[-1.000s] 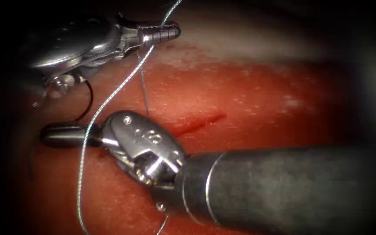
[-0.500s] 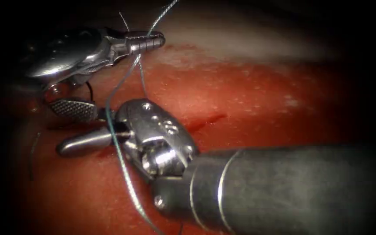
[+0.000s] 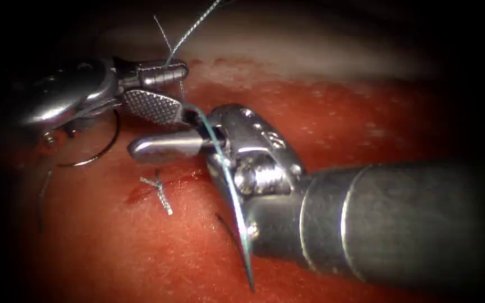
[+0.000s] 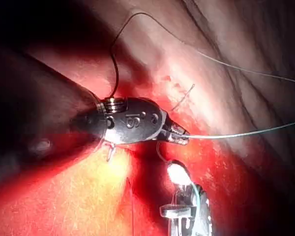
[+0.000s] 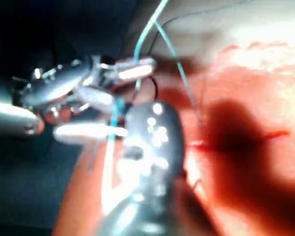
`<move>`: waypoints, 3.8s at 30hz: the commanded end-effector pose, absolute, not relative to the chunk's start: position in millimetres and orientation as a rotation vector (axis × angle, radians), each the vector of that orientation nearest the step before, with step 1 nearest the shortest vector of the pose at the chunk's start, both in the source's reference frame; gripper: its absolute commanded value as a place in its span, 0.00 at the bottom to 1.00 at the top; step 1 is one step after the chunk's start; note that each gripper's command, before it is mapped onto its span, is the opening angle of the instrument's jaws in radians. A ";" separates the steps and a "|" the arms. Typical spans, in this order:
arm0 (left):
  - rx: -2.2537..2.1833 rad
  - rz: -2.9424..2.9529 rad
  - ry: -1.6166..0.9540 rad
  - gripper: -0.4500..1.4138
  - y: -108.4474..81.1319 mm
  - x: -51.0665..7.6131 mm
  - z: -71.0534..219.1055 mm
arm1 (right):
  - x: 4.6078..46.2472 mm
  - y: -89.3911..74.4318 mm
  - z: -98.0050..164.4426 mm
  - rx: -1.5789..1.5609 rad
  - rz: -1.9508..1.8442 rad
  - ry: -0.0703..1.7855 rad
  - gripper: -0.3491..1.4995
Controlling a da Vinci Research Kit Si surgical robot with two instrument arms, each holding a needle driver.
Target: Wound Closure
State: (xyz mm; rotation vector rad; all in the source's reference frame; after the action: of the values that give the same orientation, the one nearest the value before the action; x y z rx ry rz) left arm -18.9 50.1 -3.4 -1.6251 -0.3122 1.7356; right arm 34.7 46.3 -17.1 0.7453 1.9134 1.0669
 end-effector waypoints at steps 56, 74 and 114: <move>-1.653 1.638 -0.526 0.05 50.8 -25.8 -11.7 | 37.2 42.2 -10.3 0.537 0.931 1.288 0.81; -1.556 1.746 -0.568 0.05 54.4 -24.1 -0.4 | 37.8 40.0 -11.7 0.685 0.752 1.283 0.76; -1.548 1.731 -0.527 0.05 52.0 -22.4 -5.6 | 36.4 40.4 -18.0 0.254 0.608 0.962 0.86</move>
State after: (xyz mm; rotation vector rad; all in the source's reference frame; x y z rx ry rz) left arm -21.9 52.6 -6.0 -1.5479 -0.5224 1.7329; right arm 35.9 40.8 -18.6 0.2581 0.9682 0.6034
